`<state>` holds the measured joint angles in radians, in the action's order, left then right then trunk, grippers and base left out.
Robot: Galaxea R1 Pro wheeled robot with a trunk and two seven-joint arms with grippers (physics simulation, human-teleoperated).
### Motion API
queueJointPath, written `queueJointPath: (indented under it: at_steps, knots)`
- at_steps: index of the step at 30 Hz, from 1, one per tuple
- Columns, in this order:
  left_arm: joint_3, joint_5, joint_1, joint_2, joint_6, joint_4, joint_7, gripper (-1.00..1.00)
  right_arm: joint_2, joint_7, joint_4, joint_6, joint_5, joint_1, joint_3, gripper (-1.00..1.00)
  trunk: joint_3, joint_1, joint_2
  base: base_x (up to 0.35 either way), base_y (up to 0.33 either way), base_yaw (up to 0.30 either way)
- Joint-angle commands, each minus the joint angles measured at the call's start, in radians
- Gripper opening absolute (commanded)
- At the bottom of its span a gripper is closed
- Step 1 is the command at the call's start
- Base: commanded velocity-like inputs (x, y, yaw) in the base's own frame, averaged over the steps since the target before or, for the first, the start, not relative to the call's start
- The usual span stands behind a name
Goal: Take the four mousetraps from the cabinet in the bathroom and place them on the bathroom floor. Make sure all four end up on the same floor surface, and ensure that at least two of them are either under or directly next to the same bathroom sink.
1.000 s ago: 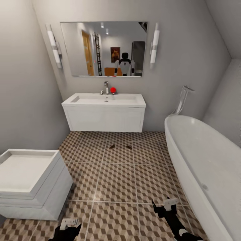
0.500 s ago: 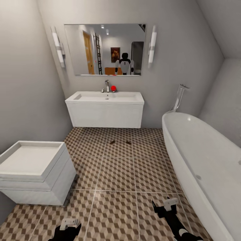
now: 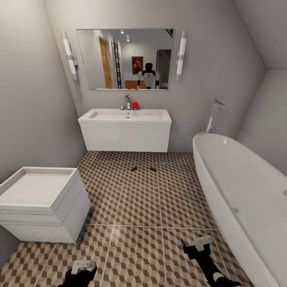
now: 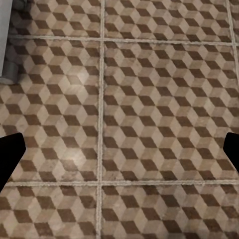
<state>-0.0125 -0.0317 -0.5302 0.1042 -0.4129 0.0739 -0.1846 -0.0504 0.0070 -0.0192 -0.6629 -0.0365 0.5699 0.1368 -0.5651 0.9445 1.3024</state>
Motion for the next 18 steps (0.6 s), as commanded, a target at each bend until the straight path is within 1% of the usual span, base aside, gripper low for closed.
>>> queueJointPath:
  at_steps: [1, 18]
  knots:
    - [-0.001, -0.004, -0.002, 0.001, -0.006, 0.004, -0.005, 1.00, 0.000, 0.001, 0.001, -0.003, -0.003, 0.001, 0.000, 1.00, -0.001, 0.000, 0.001, -0.002, 0.000, 0.000]
    - [-0.001, -0.004, -0.002, 0.001, -0.006, 0.004, -0.005, 1.00, 0.000, 0.001, 0.001, -0.003, -0.003, 0.001, 0.000, 1.00, -0.001, 0.000, 0.001, 0.000, 0.000, 0.000]
